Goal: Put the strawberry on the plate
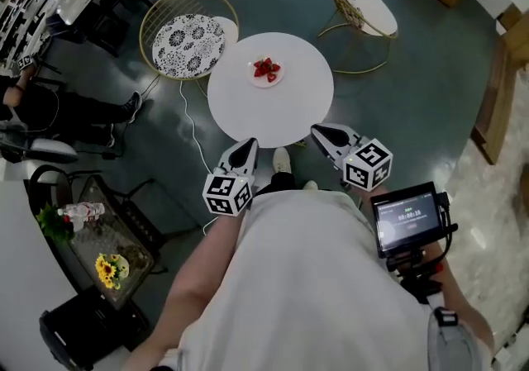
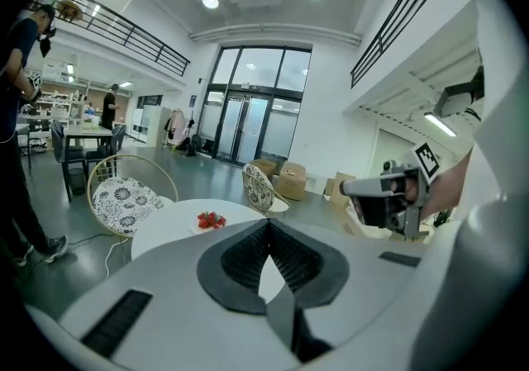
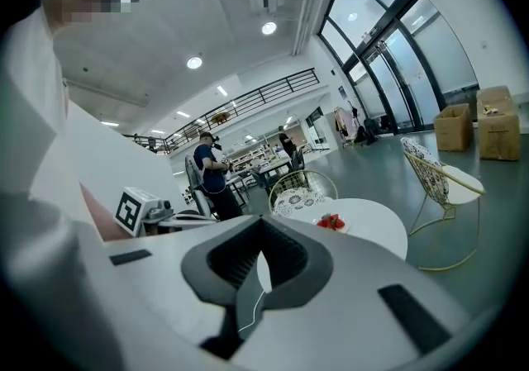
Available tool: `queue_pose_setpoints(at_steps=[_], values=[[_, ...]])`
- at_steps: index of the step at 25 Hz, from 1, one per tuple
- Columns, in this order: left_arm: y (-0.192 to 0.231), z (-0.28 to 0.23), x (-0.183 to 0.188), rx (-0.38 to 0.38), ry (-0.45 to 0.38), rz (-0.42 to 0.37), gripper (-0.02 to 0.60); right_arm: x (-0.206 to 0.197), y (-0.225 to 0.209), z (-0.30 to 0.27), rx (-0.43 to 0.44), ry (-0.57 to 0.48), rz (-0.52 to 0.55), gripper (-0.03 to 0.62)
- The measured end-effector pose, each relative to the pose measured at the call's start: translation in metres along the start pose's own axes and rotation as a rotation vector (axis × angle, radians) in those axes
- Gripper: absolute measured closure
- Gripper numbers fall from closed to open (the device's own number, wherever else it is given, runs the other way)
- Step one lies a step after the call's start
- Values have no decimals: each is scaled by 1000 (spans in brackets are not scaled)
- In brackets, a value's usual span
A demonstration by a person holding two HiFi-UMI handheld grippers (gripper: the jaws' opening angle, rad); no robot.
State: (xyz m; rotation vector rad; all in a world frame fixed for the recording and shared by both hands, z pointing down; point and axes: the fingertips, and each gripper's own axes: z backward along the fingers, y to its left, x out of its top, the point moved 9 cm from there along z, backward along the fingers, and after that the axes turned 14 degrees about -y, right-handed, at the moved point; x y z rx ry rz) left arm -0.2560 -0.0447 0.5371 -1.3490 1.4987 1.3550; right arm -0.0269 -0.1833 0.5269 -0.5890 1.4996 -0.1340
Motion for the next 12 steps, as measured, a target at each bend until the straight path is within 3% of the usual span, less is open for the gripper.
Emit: queue_pose_setpoints(at_steps=[12], values=[[2,-5,2,-2,5,-9,574,2,1,-4,3,10,5,588]])
